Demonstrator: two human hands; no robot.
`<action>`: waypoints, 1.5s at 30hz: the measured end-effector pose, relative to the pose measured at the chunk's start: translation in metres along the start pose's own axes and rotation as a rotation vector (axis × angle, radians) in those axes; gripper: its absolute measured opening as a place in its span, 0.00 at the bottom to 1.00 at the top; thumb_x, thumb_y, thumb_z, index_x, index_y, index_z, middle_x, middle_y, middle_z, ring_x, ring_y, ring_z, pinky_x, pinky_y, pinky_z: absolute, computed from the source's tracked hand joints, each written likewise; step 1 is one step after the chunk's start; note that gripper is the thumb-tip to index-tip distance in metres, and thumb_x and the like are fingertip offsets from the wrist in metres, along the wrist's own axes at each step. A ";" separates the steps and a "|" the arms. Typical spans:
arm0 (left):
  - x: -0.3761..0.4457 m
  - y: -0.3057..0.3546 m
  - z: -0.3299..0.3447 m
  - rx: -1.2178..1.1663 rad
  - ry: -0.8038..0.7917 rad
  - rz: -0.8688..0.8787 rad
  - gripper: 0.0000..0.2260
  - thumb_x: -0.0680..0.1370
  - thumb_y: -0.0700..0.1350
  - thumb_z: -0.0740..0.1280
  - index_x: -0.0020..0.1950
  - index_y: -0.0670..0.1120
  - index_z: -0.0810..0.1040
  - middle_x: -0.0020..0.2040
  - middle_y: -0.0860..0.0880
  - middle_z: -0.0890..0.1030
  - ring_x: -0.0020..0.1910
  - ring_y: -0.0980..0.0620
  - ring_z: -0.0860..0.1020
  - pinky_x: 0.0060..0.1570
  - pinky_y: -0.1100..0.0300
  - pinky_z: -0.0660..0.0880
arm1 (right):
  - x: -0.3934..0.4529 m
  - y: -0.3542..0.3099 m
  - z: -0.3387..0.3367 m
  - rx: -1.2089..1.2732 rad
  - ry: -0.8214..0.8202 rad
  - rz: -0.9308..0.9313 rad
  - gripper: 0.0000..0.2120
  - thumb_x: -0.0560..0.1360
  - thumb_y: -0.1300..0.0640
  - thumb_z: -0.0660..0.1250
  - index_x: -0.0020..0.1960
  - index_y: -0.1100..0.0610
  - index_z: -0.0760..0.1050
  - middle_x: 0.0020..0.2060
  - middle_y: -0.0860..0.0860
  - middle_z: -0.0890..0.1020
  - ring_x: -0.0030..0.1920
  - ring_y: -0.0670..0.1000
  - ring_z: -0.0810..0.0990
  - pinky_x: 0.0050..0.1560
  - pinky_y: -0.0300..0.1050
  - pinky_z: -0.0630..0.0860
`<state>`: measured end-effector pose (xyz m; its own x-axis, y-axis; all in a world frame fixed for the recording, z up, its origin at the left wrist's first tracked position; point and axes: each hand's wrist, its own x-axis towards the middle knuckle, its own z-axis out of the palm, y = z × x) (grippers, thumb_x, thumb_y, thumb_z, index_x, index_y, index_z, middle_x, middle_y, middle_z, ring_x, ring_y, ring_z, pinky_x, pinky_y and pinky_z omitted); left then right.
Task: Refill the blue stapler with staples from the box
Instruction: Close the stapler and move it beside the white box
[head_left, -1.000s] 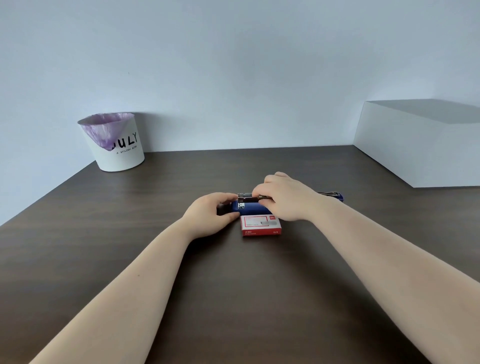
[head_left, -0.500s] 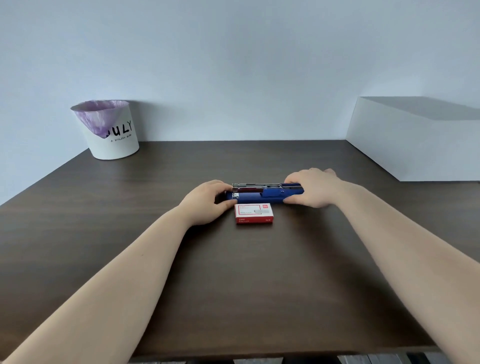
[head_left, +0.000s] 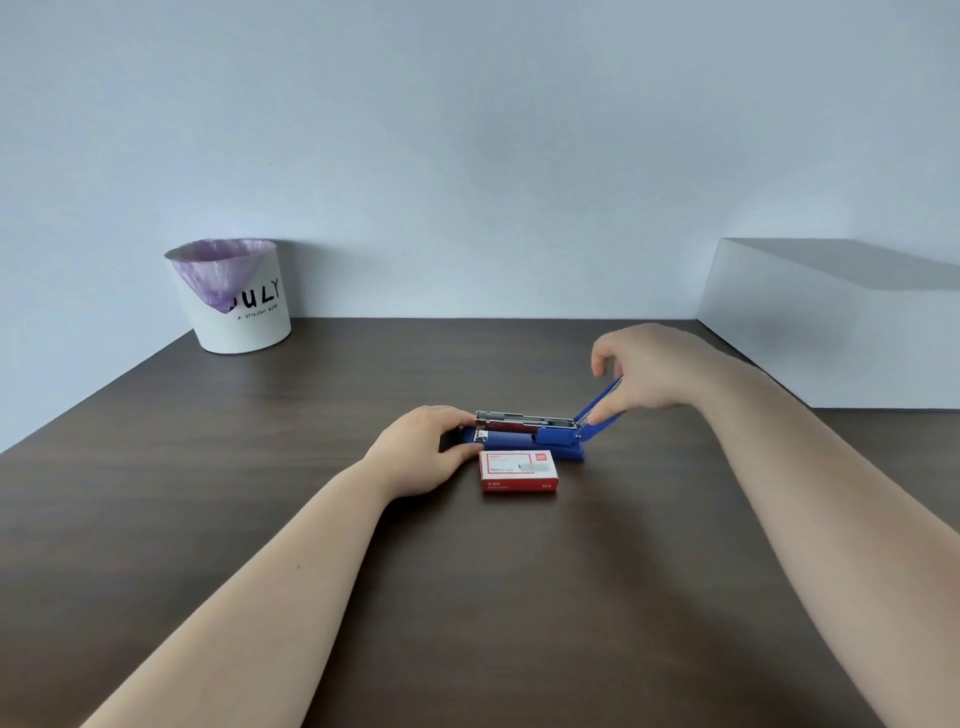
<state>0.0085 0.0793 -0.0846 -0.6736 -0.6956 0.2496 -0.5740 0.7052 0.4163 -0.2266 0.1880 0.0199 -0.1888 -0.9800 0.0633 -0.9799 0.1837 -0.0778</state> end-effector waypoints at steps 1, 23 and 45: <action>0.000 -0.001 0.000 -0.005 0.003 0.004 0.14 0.75 0.53 0.65 0.60 0.53 0.76 0.54 0.54 0.81 0.54 0.51 0.76 0.56 0.53 0.74 | 0.000 -0.003 -0.002 0.042 0.043 -0.038 0.23 0.62 0.44 0.76 0.53 0.50 0.74 0.43 0.47 0.78 0.46 0.52 0.77 0.44 0.47 0.74; -0.002 -0.001 -0.004 -0.098 0.078 -0.053 0.14 0.71 0.53 0.71 0.55 0.51 0.79 0.48 0.56 0.77 0.47 0.57 0.75 0.52 0.60 0.74 | -0.007 -0.020 0.058 0.368 0.045 -0.084 0.19 0.74 0.49 0.67 0.63 0.50 0.74 0.57 0.47 0.82 0.56 0.49 0.79 0.60 0.47 0.75; 0.097 0.127 0.046 -0.172 0.198 -0.321 0.07 0.77 0.48 0.61 0.42 0.45 0.72 0.37 0.50 0.76 0.41 0.48 0.74 0.41 0.57 0.68 | -0.021 0.097 0.078 0.426 0.415 0.296 0.10 0.73 0.52 0.67 0.50 0.58 0.78 0.45 0.54 0.82 0.44 0.54 0.75 0.43 0.44 0.71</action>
<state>-0.1509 0.1073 -0.0475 -0.3607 -0.9014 0.2394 -0.6428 0.4263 0.6364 -0.3126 0.2201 -0.0671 -0.5390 -0.7662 0.3499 -0.7876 0.3113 -0.5317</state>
